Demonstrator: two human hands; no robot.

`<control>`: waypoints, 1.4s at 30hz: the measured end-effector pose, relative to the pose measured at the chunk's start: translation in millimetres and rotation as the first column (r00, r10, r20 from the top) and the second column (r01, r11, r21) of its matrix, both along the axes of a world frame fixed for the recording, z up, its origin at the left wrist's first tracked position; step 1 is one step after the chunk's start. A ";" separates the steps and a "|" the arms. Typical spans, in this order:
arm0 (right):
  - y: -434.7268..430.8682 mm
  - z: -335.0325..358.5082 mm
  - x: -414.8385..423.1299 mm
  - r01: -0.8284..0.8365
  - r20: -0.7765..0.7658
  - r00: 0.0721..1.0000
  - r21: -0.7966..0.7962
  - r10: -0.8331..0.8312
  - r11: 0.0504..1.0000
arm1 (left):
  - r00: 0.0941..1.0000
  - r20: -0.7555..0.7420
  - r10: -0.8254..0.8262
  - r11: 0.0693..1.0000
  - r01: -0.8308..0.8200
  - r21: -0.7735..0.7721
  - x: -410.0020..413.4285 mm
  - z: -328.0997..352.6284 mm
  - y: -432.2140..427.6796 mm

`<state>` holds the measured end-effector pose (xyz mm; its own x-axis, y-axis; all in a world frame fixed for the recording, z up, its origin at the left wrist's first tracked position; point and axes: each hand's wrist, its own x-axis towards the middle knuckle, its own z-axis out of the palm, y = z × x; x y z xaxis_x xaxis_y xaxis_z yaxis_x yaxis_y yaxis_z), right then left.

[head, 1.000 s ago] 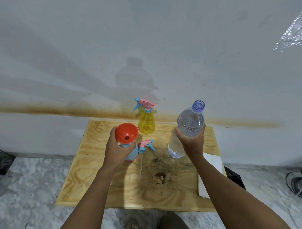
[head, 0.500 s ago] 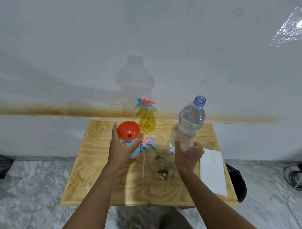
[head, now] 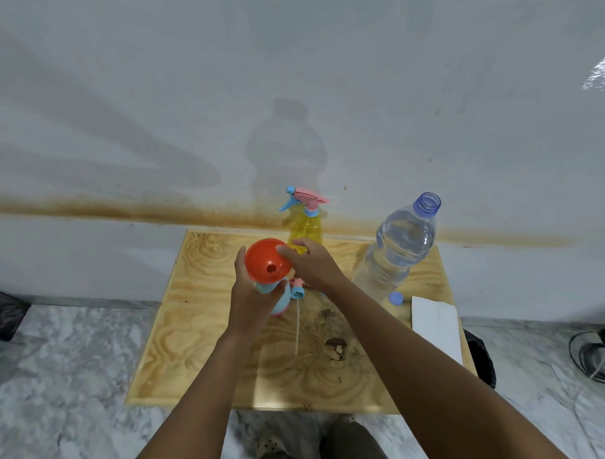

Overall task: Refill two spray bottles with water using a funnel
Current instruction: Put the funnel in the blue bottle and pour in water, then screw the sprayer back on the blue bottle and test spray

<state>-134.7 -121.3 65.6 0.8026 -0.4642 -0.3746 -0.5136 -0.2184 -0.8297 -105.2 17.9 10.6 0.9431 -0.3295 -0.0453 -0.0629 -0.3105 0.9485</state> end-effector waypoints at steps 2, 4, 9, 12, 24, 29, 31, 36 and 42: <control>-1.5 0.4 5.7 -0.041 0.025 0.999 -0.038 0.042 0.998 | 0.999 0.047 0.004 1.000 -0.005 0.019 0.2 -0.9 -0.3; -3.6 2.0 7.6 -0.074 0.031 0.997 -0.085 0.077 0.994 | 0.998 0.057 0.022 0.999 -0.024 0.028 0.4 -1.8 -0.7; -12.3 4.8 7.2 -0.055 0.045 0.997 -0.211 0.065 0.976 | 0.999 0.041 0.025 0.999 -0.027 0.035 7.6 -11.5 1.4; -16.8 11.1 7.5 -0.045 0.083 0.995 -0.196 0.063 0.980 | 0.991 0.136 -0.009 0.993 -0.007 0.117 11.2 -17.9 2.7; -26.1 -9.5 -68.0 0.174 0.367 0.929 -0.307 -0.052 0.936 | 0.991 0.128 -0.036 0.995 0.023 0.097 13.4 -19.0 3.5; -27.5 -53.2 -106.0 0.314 0.299 0.929 -0.325 -0.217 0.892 | 0.995 0.096 -0.032 0.996 0.023 0.092 15.2 -19.6 3.0; -27.7 -70.9 -113.9 0.340 0.249 0.932 -0.340 -0.265 0.877 | 0.995 0.097 -0.033 0.996 0.024 0.088 15.8 -20.4 3.5; -24.7 -99.5 -122.9 0.306 0.166 0.952 -0.425 -0.258 0.852 | 0.996 0.082 -0.040 0.997 0.034 0.066 17.0 -23.2 3.2; -25.6 -125.8 -127.7 0.146 0.027 0.986 -0.628 -0.166 0.765 | 0.999 0.024 -0.022 0.999 0.021 0.027 15.5 -20.4 3.3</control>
<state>-262.4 -146.9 -60.3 0.6924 -0.7212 0.0216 -0.6074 -0.5987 -0.5222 -89.7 21.2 -9.9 0.9367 -0.3487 -0.0317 -0.0925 -0.3336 0.9382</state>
